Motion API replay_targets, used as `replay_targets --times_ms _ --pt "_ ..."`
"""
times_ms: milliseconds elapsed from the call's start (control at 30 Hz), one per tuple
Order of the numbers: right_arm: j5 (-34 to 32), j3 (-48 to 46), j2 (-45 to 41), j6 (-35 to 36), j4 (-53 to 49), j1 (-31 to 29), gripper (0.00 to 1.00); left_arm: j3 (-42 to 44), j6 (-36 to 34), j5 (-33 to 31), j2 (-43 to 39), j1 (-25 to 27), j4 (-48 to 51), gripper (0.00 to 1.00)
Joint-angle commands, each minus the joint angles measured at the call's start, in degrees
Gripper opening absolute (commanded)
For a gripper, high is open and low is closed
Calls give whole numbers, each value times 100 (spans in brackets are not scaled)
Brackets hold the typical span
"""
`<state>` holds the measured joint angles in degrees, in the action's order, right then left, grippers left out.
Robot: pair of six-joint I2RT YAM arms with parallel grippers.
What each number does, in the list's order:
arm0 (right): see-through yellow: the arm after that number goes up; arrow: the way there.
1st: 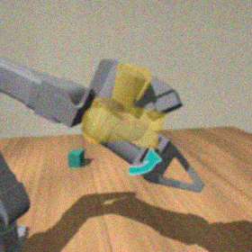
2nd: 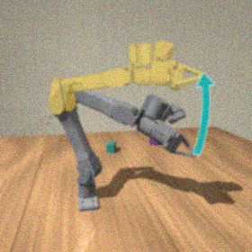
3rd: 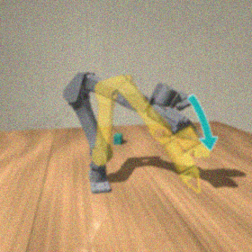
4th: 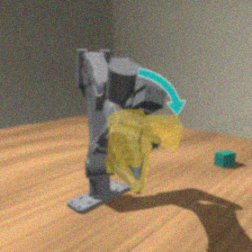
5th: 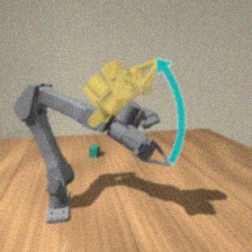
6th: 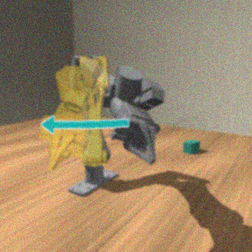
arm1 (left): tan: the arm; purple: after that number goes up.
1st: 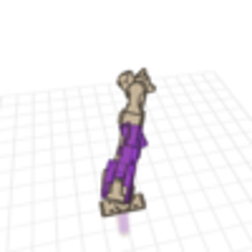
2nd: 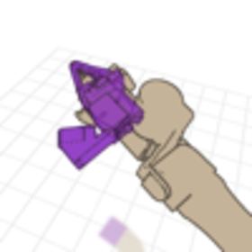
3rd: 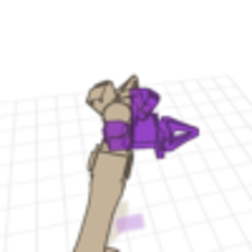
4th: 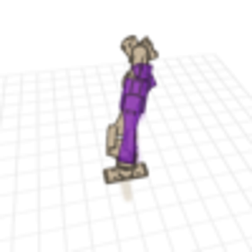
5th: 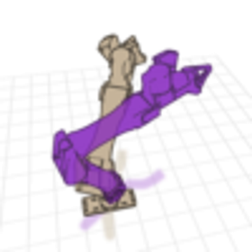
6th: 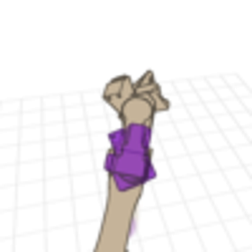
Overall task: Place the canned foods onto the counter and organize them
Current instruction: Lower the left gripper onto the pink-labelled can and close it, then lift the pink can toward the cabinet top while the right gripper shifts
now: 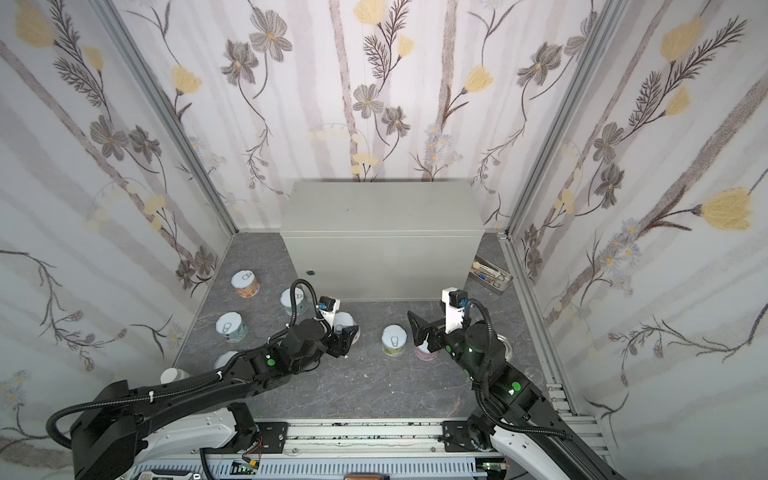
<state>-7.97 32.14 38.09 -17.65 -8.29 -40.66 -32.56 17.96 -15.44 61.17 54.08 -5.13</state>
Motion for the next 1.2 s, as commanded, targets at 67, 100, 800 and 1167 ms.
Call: replay_targets --times_ms 67,100,800,1167 --pt "100 167 -47 -98 -240 -12 100 -650 -190 -228 -364 13 928 66" --pt "115 187 -53 -98 -285 -12 100 -775 -224 -241 -413 6 1072 66" --pt "434 823 145 -66 -682 -12 100 -4940 -1152 -875 319 -180 3978 68" --pt "616 856 455 -90 -487 -29 100 -6924 -1557 -862 1479 -648 4657 67"
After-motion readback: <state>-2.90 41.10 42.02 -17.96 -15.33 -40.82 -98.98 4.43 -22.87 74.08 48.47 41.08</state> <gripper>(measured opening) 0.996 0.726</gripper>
